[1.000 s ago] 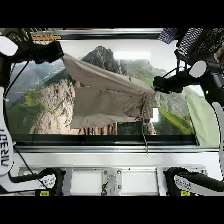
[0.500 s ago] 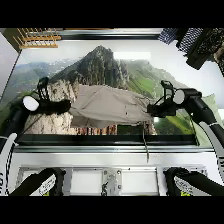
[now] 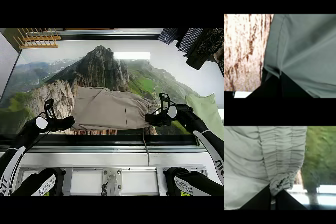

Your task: Fold the clothes and pants, and hang the long-sleeved shirts on hangers.

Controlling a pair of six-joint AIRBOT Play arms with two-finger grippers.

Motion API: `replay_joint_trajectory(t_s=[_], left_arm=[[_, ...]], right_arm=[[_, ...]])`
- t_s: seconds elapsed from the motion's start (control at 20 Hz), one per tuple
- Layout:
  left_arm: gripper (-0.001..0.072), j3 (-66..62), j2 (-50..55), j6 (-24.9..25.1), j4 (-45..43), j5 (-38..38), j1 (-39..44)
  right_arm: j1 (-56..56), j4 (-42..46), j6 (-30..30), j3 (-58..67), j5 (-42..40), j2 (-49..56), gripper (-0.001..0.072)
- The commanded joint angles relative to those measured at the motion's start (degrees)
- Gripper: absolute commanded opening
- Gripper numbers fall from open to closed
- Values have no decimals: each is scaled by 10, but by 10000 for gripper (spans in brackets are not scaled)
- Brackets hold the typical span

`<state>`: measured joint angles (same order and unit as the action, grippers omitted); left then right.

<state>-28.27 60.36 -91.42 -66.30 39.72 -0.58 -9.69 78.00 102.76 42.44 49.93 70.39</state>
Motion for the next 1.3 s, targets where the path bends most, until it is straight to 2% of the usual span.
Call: replay_joint_trajectory(t_s=[0.0,0.05,0.1,0.15,0.2,0.4,0.55,0.6,0.65,0.7,0.9,1.05,1.25], left_arm=[[20,10,-1,0,5,-7,0],[278,4,-1,-5,5,8,0],[511,-13,-2,-8,5,32,0],[513,-35,-11,-4,3,59,-5],[514,-57,-27,2,3,78,-10],[513,-129,-119,1,-1,128,-36],[500,-133,-170,1,4,137,-28],[361,-128,-180,1,4,137,-17],[143,-121,-189,1,4,136,-2],[6,-114,-192,1,4,134,15],[5,-112,-156,-19,4,122,102],[5,-152,-93,-25,4,117,159],[5,-219,-11,-25,4,117,215]], right_arm=[[-1,-23,1,-7,-21,0,40],[-1,-37,-6,-7,-21,-2,73],[0,-56,-20,-7,-21,-8,292],[0,-76,-40,-6,-19,-22,607],[0,-83,-50,-3,-8,-40,697],[60,-84,-92,12,79,-144,709],[174,-144,-188,12,137,-165,708],[212,-177,-221,12,146,-155,709],[249,-209,-256,12,148,-136,709],[283,-237,-282,12,146,-112,709],[363,-353,-384,12,129,19,709],[359,-435,-457,12,120,113,708],[310,-482,-460,13,75,172,707]])
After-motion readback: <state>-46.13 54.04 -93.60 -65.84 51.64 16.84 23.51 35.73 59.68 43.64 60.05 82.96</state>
